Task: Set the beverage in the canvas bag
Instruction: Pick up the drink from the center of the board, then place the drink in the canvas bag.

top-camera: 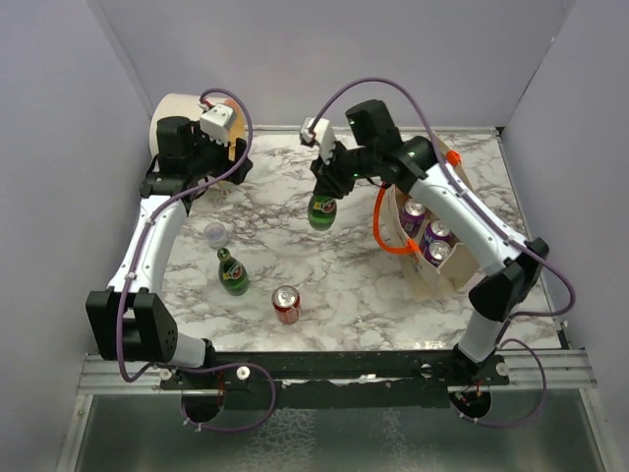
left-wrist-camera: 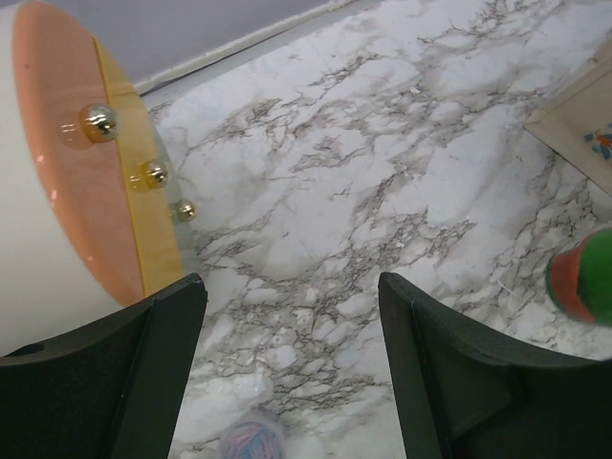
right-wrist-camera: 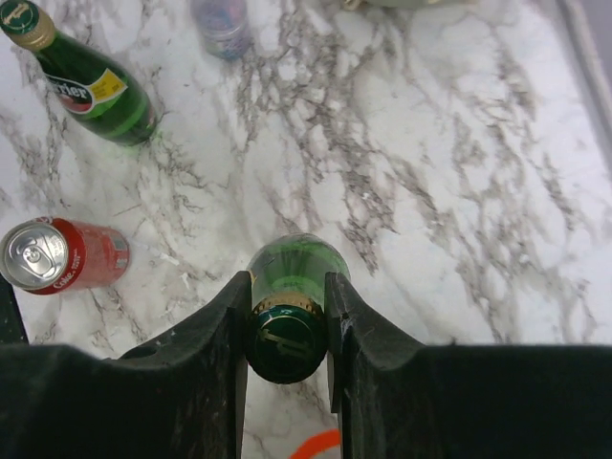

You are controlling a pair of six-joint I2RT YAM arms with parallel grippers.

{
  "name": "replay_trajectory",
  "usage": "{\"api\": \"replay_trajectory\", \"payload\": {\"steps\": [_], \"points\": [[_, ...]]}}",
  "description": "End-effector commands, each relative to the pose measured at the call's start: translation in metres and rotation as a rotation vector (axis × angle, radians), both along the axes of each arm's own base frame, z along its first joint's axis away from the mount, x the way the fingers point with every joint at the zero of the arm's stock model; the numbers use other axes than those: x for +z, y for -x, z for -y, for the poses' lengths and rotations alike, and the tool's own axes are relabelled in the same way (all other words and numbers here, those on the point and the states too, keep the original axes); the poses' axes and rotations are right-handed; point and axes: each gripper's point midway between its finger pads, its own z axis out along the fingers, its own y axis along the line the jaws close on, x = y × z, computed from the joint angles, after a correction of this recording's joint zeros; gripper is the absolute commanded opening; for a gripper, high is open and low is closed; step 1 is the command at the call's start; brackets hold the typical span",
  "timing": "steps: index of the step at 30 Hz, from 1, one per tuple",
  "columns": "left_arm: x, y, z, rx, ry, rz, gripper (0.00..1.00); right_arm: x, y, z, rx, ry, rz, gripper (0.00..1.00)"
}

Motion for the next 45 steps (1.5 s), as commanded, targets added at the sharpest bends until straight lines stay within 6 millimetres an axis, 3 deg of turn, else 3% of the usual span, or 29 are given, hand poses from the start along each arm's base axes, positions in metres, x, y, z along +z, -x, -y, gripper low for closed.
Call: {"api": "replay_trajectory", "payload": {"steps": [1, 9, 13, 17, 24, 30, 36, 43, 45], "points": [[0.009, -0.004, 0.029, -0.121, -0.003, 0.038, 0.75, 0.13, 0.006, 0.04, -0.109, -0.19, 0.27, 0.01], [-0.003, -0.018, 0.057, -0.196, 0.01, 0.014, 0.74, 0.218, 0.023, 0.095, -0.288, -0.287, 0.469, 0.02], [0.007, -0.025, 0.07, -0.227, 0.03, 0.046, 0.73, 0.237, 0.02, 0.127, -0.398, -0.285, 0.527, 0.02], [0.016, -0.02, 0.095, -0.311, 0.035, 0.071, 0.72, 0.244, 0.008, 0.164, -0.505, -0.262, 0.565, 0.02], [0.041, 0.008, 0.154, -0.513, -0.003, 0.153, 0.71, 0.223, -0.007, 0.208, -0.638, -0.195, 0.556, 0.02], [0.06, 0.053, 0.213, -0.735, -0.051, 0.231, 0.71, 0.197, -0.016, 0.238, -0.717, -0.137, 0.517, 0.02], [0.052, 0.107, 0.265, -1.002, -0.153, 0.303, 0.71, 0.157, -0.023, 0.252, -0.744, -0.067, 0.46, 0.02], [0.044, 0.143, 0.305, -1.203, -0.242, 0.394, 0.71, 0.13, -0.04, 0.271, -0.755, -0.041, 0.393, 0.02], [0.029, 0.145, 0.316, -1.248, -0.271, 0.4, 0.71, 0.122, -0.045, 0.274, -0.75, -0.044, 0.364, 0.02]]}}
